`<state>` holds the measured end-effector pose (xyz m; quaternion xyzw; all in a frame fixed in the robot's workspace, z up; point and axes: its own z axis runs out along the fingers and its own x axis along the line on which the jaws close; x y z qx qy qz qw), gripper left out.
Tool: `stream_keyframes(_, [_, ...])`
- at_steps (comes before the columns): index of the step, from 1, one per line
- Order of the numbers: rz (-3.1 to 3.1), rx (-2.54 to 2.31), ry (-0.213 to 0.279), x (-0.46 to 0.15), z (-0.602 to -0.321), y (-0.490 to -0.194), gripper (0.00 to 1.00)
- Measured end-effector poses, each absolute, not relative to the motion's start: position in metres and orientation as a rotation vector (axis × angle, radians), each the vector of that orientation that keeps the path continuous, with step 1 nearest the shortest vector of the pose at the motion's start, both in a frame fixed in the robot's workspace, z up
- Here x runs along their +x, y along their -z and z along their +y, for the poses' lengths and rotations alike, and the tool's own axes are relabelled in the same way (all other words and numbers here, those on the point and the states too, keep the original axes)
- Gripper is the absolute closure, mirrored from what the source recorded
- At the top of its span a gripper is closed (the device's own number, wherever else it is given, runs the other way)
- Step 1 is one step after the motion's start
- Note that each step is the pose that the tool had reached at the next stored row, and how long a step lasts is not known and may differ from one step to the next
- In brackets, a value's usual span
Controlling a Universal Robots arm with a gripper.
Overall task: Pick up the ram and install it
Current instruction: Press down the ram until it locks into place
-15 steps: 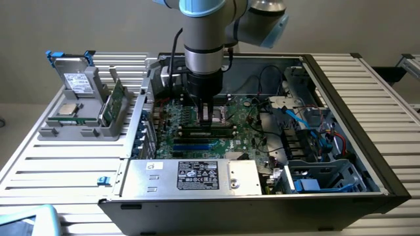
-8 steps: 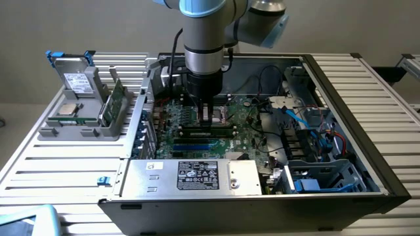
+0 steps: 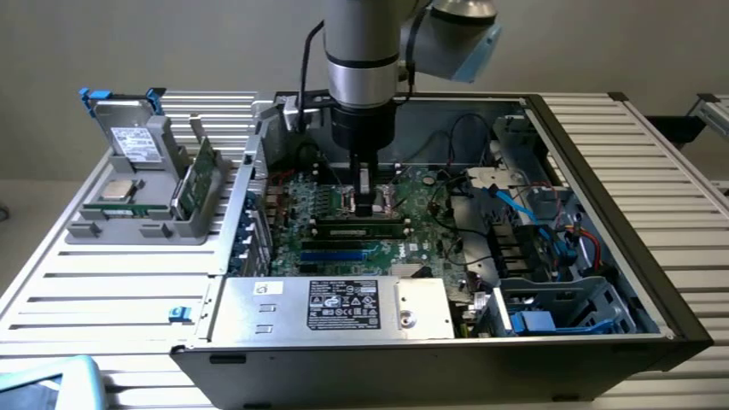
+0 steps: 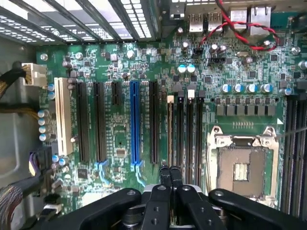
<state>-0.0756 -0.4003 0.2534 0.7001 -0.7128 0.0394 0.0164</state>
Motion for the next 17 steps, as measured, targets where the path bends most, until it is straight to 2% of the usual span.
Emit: stream_keyframes(17, [-2.284, 2.097, -0.116, -0.0689, -0.4004, -0.2583, 0.89])
